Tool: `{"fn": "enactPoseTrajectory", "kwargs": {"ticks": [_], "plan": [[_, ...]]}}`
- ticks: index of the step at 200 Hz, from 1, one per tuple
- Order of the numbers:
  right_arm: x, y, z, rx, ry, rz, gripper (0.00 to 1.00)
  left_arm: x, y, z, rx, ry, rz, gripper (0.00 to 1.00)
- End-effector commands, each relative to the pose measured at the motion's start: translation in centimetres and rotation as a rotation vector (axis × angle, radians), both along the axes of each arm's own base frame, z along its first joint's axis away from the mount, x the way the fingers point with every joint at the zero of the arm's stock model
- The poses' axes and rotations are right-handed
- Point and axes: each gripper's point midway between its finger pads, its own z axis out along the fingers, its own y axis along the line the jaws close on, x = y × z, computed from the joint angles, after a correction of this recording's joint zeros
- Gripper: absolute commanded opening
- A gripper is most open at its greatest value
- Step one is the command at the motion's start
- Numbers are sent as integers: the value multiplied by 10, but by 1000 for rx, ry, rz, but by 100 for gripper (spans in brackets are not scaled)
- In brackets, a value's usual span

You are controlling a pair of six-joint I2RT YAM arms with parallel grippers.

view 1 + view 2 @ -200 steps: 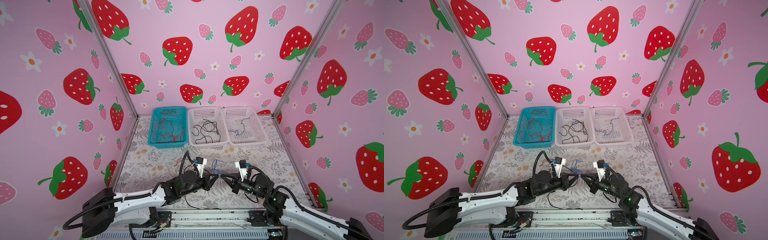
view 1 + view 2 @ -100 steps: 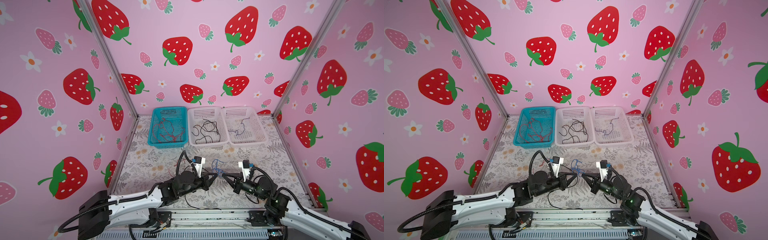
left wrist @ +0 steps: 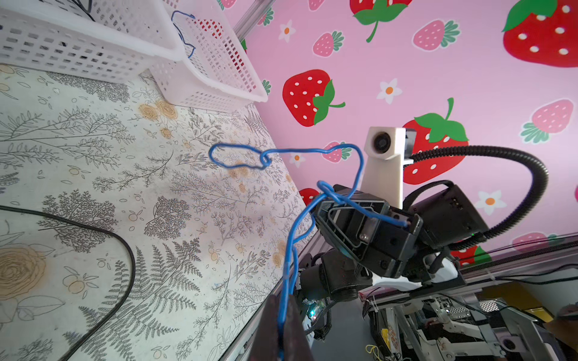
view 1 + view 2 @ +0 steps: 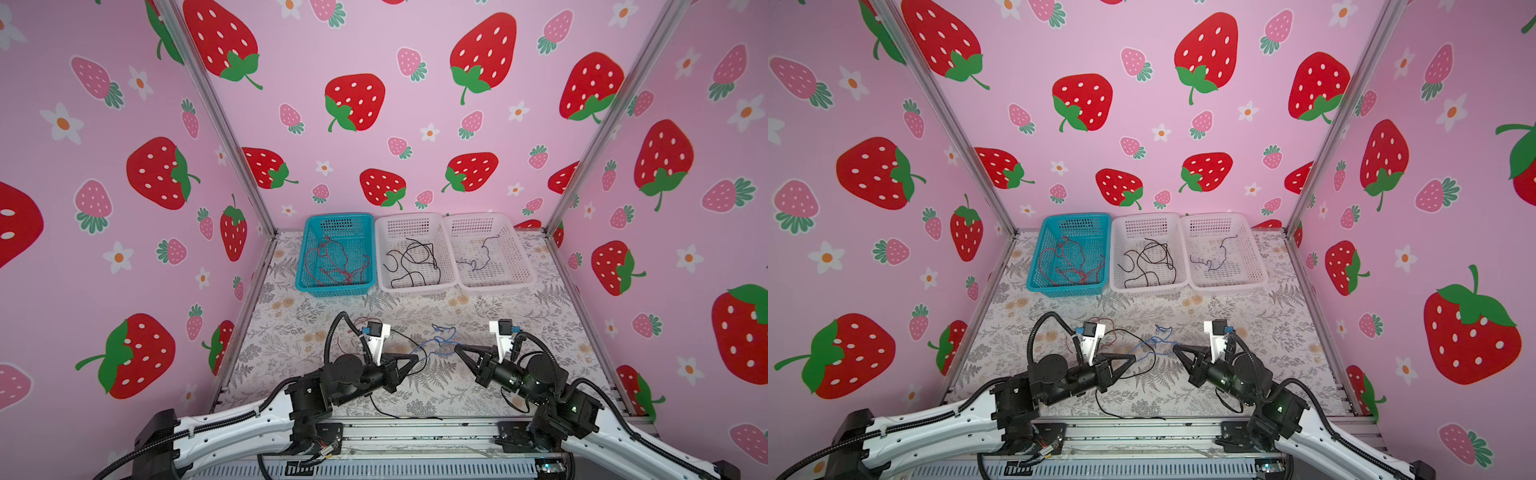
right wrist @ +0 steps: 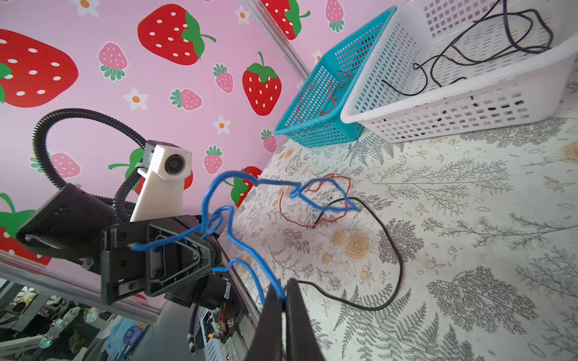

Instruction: Untangle the cables

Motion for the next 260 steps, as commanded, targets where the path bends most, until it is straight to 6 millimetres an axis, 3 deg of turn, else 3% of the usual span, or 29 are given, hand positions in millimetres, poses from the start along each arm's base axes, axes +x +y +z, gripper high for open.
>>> {"fn": "enactPoseTrajectory", "kwargs": {"ticks": [1,42,59,88,104,132,177,218,260], "plan": [[45,-43,-8,-128,-3,-322,0,19,37,-38,126,49,179,0],[47,-51,16,-121,-22,-351,0,13,49,-51,196,79,173,0],[39,-29,26,-82,-51,-234,0,9,45,-59,229,111,139,0],[22,23,17,-130,-44,30,0,6,29,-66,253,149,80,0],[20,31,16,-120,-47,61,0,6,20,-68,278,162,54,0],[7,40,32,-32,-107,143,0,7,7,-73,321,181,26,0],[-4,52,11,-69,-93,223,0,13,-8,-76,335,201,10,0],[-10,64,-20,-153,-70,252,0,19,-14,-57,252,165,20,0],[-13,72,-34,-163,-58,269,0,16,-16,-41,162,131,1,0]]}}
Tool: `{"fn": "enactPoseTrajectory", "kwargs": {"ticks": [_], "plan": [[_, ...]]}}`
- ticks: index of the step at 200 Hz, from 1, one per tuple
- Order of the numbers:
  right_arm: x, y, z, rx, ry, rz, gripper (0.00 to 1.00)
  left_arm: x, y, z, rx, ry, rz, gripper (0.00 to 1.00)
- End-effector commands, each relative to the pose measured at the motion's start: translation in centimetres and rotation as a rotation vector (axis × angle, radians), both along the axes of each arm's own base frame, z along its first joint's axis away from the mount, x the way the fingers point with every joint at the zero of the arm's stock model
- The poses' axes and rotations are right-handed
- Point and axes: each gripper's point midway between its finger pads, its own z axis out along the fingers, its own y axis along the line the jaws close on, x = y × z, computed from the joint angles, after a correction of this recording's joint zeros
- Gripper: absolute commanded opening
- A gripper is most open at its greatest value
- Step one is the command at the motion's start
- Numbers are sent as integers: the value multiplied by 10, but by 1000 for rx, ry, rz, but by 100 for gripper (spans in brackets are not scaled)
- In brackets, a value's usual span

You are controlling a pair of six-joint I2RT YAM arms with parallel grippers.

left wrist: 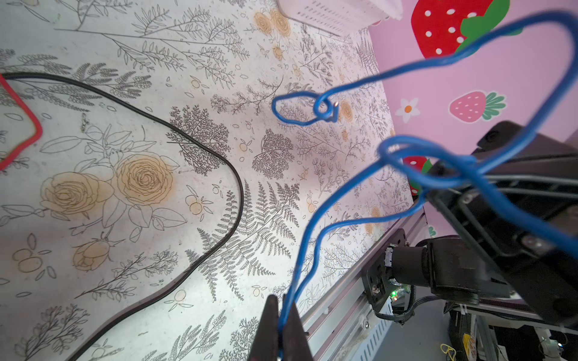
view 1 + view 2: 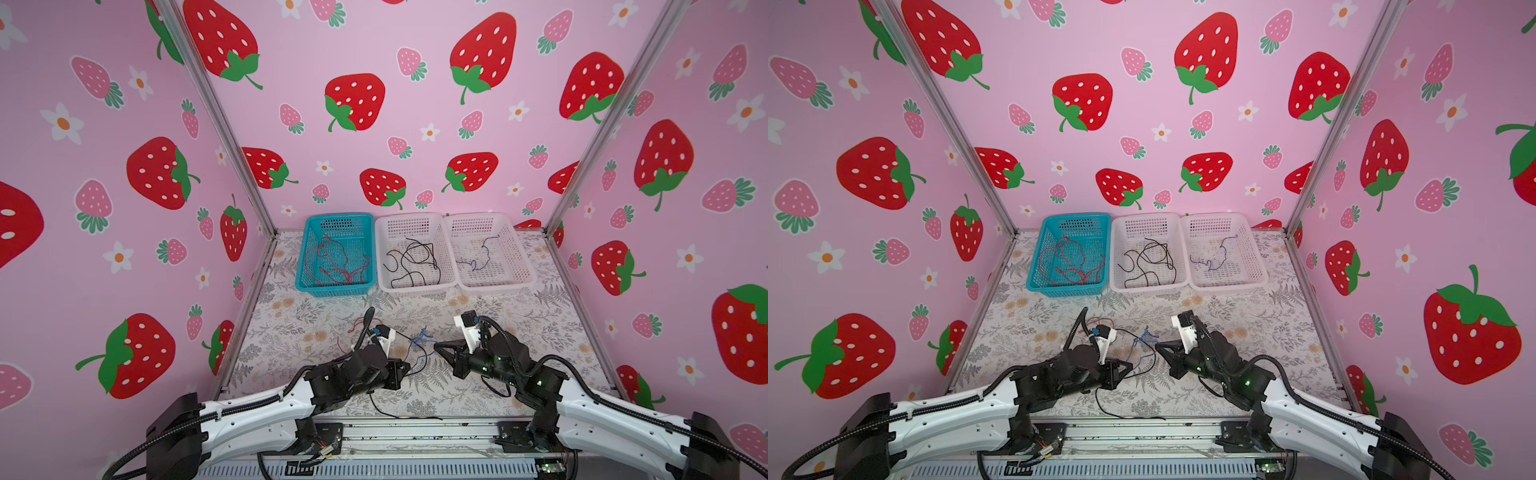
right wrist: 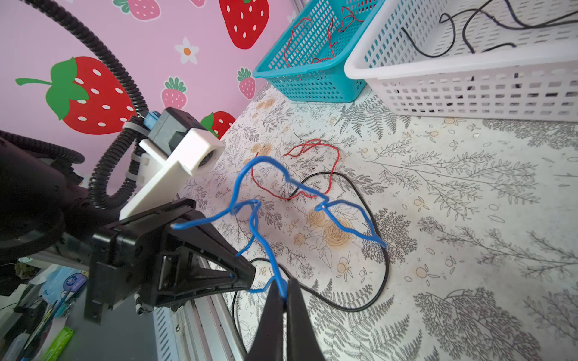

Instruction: Untangle the cables

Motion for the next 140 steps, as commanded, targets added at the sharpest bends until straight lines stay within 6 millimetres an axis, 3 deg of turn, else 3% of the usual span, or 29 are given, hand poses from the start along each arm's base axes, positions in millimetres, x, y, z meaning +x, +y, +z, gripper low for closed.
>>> {"fn": "enactPoseTrajectory", "kwargs": {"ticks": [1,50,53,95,114,140], "plan": [[-21,16,3,54,7,113,0,3,-21,48,-193,-82,-35,0],[-39,30,12,101,-16,183,0,2,-22,30,-172,-33,-21,0],[-39,32,3,75,-4,186,0,3,-21,29,-169,-32,-19,0],[-59,49,-1,96,22,264,0,3,-24,25,-146,-19,-27,0],[-51,45,1,115,20,195,0,3,-24,25,-139,-21,-30,0],[-47,36,20,173,-23,162,0,1,-21,20,-123,-12,-27,0]]}}
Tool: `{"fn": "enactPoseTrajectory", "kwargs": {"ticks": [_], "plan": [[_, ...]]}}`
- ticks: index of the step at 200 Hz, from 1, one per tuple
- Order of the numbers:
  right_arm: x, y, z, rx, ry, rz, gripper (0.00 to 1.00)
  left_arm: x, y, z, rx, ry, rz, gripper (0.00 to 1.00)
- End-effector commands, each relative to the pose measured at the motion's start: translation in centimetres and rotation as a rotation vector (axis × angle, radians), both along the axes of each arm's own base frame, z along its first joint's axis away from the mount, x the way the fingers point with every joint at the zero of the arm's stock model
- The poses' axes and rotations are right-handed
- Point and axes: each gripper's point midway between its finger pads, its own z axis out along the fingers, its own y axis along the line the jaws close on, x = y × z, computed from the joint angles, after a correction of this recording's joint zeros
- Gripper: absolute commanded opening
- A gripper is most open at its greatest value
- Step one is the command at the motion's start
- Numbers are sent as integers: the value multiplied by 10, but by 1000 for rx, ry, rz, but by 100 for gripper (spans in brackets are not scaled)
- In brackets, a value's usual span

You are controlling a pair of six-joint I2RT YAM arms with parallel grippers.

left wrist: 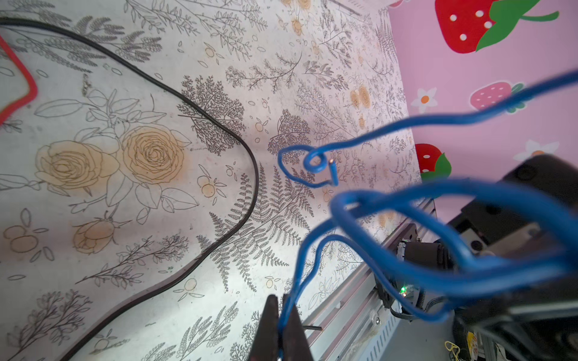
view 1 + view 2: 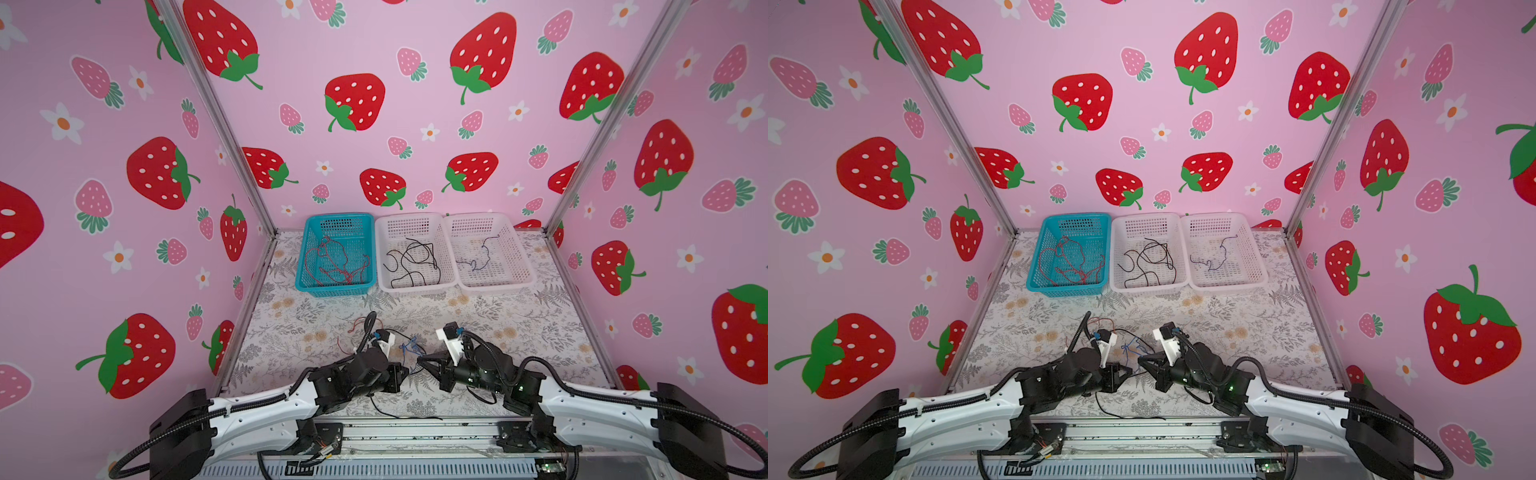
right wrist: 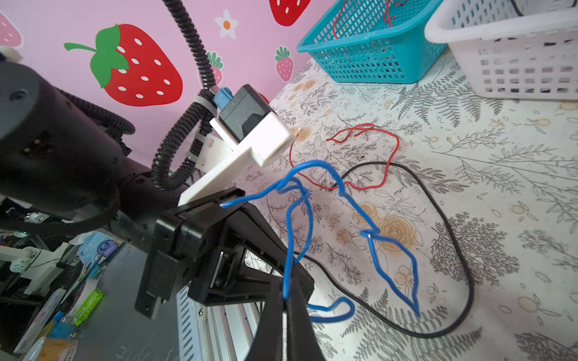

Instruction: Untangle the cables

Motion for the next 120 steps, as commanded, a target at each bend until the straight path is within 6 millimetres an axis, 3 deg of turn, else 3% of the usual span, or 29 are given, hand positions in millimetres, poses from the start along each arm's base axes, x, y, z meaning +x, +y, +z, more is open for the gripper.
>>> {"fn": "enactPoseTrajectory", "kwargs": {"ticks": [1,50,93,120], "plan": [[-12,2,30,114,-8,42,0,6,-20,41,-142,-65,-21,0],[-31,6,58,255,43,146,0,5,-16,25,-103,-36,-4,0],[-47,19,62,275,63,250,0,6,-18,24,-87,-27,-8,0],[-51,12,73,273,2,258,0,7,-11,23,-56,-32,7,0]]}}
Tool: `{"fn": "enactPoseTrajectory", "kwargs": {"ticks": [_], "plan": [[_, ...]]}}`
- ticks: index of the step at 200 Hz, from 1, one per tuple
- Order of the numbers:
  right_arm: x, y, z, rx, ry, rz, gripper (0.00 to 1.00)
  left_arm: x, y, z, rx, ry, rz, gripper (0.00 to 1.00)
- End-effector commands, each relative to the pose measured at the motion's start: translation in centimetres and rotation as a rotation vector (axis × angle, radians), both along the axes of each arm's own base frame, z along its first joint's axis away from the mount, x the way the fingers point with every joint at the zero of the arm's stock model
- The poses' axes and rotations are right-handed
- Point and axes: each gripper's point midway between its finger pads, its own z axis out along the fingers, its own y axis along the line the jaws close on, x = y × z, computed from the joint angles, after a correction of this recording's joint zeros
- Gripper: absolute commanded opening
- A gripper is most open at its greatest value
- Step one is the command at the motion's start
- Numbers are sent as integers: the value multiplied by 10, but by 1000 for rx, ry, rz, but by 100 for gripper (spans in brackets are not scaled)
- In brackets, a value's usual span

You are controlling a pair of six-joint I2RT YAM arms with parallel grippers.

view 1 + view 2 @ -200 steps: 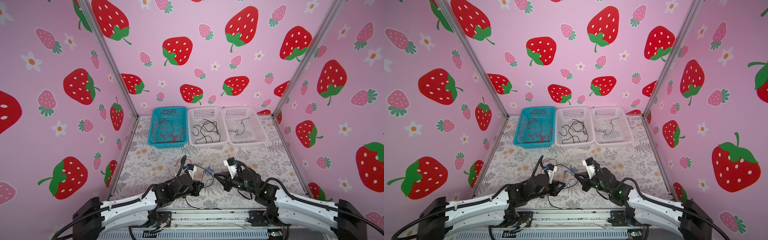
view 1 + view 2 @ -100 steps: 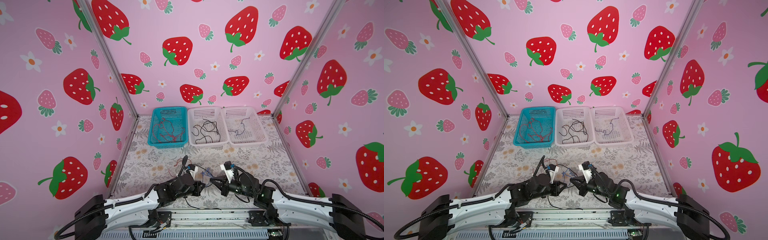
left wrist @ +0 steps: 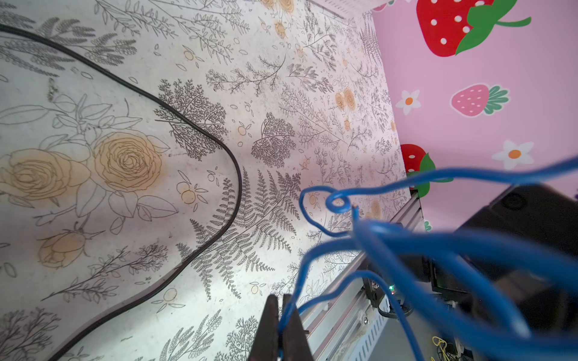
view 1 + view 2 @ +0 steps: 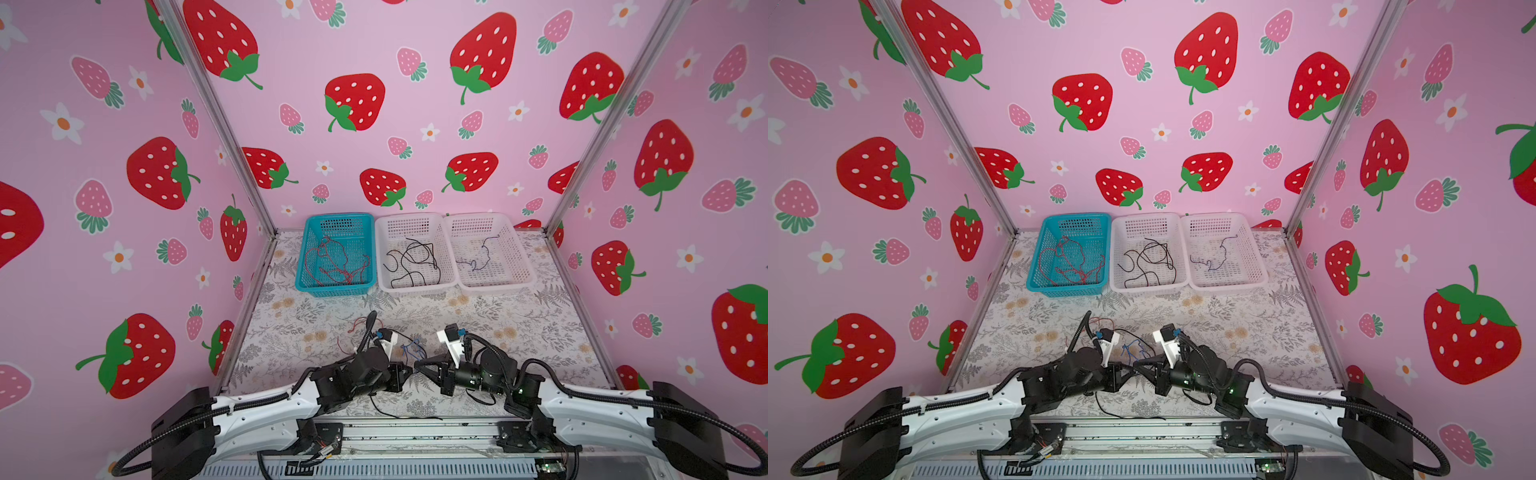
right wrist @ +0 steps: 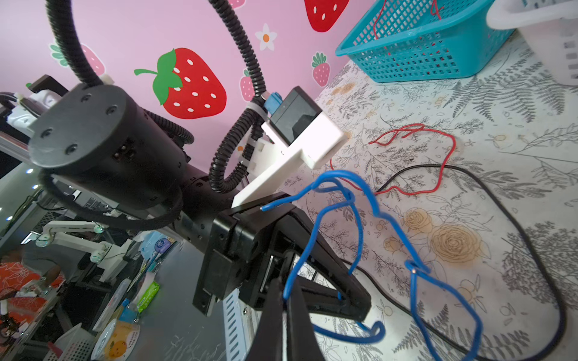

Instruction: Untangle the cables

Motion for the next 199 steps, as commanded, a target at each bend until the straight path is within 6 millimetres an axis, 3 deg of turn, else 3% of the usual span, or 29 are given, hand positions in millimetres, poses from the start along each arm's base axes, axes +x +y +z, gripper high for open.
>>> {"fn": "enactPoseTrajectory", "kwargs": {"ticks": [1,40,84,114,142,171,199], "plan": [[-29,2,57,162,-77,138,0,6,-4,19,-27,-26,18,0],[-38,-17,73,165,-172,157,0,6,8,18,-16,-28,41,0],[-26,-25,48,8,-209,97,0,8,16,33,-56,-42,52,0],[-24,-28,52,-35,-238,86,27,5,16,40,-27,-48,16,0],[-12,-44,74,-51,-313,-2,41,1,20,42,16,-43,-13,0],[11,-56,77,-108,-392,-128,43,-7,21,48,21,-35,-71,0],[18,-45,67,-189,-449,-114,43,-19,19,52,20,-7,-144,0]]}}
